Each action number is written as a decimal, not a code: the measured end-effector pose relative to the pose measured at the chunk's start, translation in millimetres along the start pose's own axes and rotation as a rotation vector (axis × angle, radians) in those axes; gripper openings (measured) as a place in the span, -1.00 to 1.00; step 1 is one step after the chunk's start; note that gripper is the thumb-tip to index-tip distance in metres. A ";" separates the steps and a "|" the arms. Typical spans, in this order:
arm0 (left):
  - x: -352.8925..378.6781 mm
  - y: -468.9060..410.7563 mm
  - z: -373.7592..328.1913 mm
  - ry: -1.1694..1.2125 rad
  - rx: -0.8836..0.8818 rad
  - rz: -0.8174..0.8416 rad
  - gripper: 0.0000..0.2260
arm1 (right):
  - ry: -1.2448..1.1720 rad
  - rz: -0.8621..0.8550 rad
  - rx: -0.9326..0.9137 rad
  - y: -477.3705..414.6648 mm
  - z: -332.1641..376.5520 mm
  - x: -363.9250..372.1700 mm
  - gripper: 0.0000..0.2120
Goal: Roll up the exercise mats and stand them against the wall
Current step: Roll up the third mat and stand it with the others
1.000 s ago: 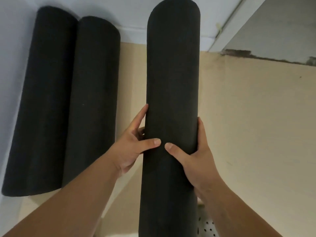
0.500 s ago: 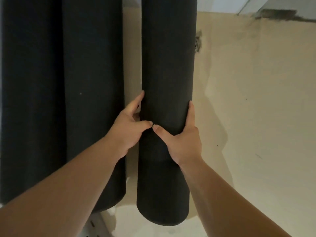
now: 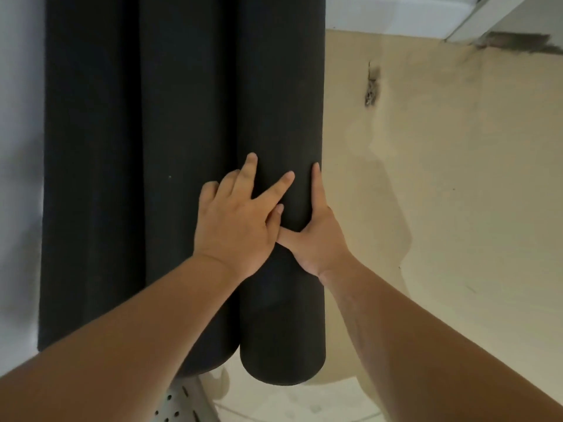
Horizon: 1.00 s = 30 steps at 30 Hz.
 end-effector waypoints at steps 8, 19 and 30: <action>4.2 -18.4 -9.0 -0.089 0.069 0.175 -0.49 | 0.020 0.174 0.060 -9.6 -5.8 -15.4 0.22; -51.8 1.0 -19.0 -0.103 -0.070 0.444 -0.32 | 0.375 0.094 0.022 54.0 51.7 -51.9 0.15; -374.0 163.7 -95.5 0.432 -0.508 0.504 -0.46 | 0.266 0.136 -0.013 316.0 243.2 -275.8 -0.26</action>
Point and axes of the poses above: each hand's wrist, its own y-axis away from the middle knuckle, its own x-axis out of the palm, z = x × y, the point moved 8 cm from there along -y, towards the middle knuckle
